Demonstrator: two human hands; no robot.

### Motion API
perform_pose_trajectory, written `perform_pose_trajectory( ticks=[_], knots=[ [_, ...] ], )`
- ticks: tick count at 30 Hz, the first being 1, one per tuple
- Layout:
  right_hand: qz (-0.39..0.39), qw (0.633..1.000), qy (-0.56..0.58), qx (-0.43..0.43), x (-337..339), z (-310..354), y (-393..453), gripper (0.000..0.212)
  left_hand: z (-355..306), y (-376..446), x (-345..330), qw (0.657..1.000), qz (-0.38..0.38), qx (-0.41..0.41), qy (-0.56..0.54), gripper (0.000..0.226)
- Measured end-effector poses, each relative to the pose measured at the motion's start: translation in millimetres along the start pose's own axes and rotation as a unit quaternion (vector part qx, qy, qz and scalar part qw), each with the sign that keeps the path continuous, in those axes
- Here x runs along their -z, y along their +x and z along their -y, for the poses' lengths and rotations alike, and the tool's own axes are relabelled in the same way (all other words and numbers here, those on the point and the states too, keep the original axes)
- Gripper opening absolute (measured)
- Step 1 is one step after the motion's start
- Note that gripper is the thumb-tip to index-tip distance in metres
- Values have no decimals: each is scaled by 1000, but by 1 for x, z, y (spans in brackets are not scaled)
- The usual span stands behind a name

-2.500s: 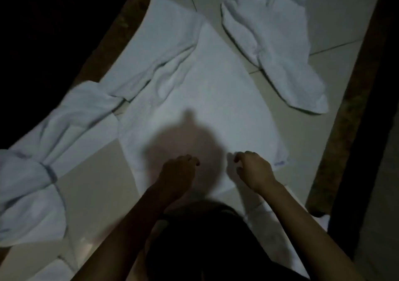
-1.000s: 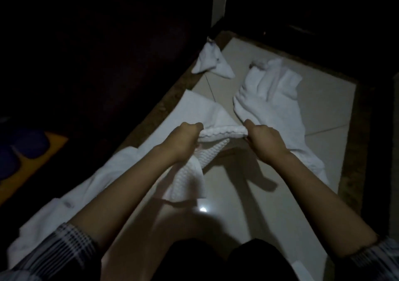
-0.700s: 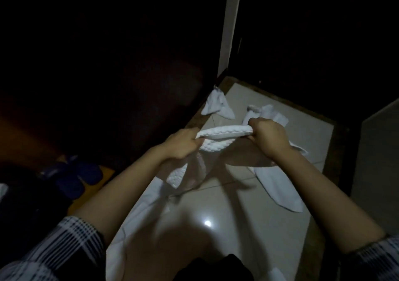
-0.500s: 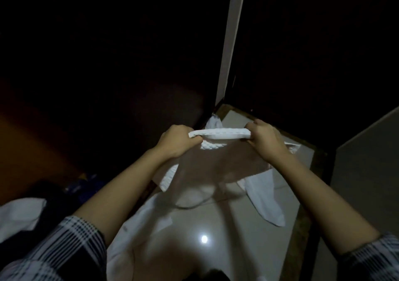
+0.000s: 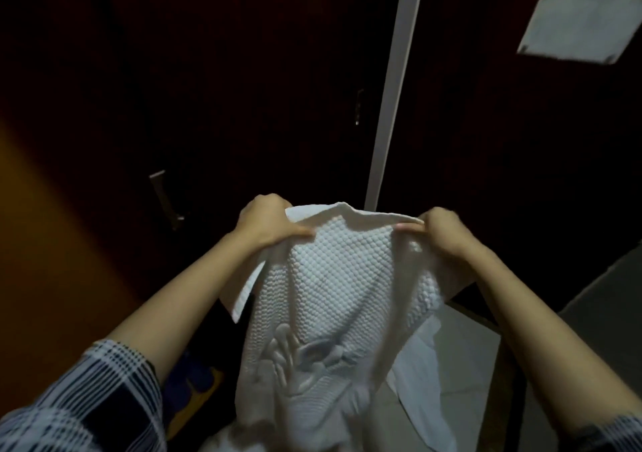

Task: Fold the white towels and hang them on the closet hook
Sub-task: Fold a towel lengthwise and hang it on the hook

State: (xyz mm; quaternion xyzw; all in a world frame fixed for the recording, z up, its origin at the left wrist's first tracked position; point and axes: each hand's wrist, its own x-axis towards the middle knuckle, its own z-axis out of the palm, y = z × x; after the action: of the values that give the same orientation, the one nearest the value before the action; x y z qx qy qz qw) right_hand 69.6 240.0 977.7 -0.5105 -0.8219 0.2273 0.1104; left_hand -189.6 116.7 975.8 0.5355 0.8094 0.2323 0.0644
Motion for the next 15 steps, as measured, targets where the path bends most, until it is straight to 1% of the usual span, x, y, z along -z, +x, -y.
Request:
perform_pose_trajectory(
  ticks=[2, 3, 4, 6, 7, 8, 10, 12, 13, 15],
  knots=[
    [35, 990, 133, 11, 4, 21, -12, 49, -2, -3, 11, 998, -25, -28, 43, 45],
    [47, 982, 183, 16, 5, 33, -17, 49, -4, -6, 13, 996, -33, -41, 66, 43],
    [58, 975, 213, 21, 6, 45, -23, 50, -8, -9, 14, 993, -42, -56, 93, 40],
    [76, 968, 239, 31, 6, 67, -31, 48, -18, -13, 12, 983, -56, -83, 156, 34],
    [88, 960, 265, 31, 5, 75, -34, 45, -24, -15, 12, 978, -53, -84, 184, 36],
    [108, 943, 315, 21, 5, 81, -36, 43, -28, -16, 12, 975, -46, -77, 204, 39],
    [135, 889, 438, -20, 4, 87, -40, 42, -32, -18, 18, 979, -6, -48, 198, 49],
    [112, 845, 518, -66, 6, 87, -42, 43, -31, -18, 26, 990, 78, -27, 114, 56],
    [93, 825, 551, -85, 8, 87, -42, 44, -28, -18, 31, 989, 128, -31, 61, 55],
    [48, 796, 593, -114, 13, 86, -43, 44, -20, -19, 37, 976, 209, -57, -20, 40]
  ],
)
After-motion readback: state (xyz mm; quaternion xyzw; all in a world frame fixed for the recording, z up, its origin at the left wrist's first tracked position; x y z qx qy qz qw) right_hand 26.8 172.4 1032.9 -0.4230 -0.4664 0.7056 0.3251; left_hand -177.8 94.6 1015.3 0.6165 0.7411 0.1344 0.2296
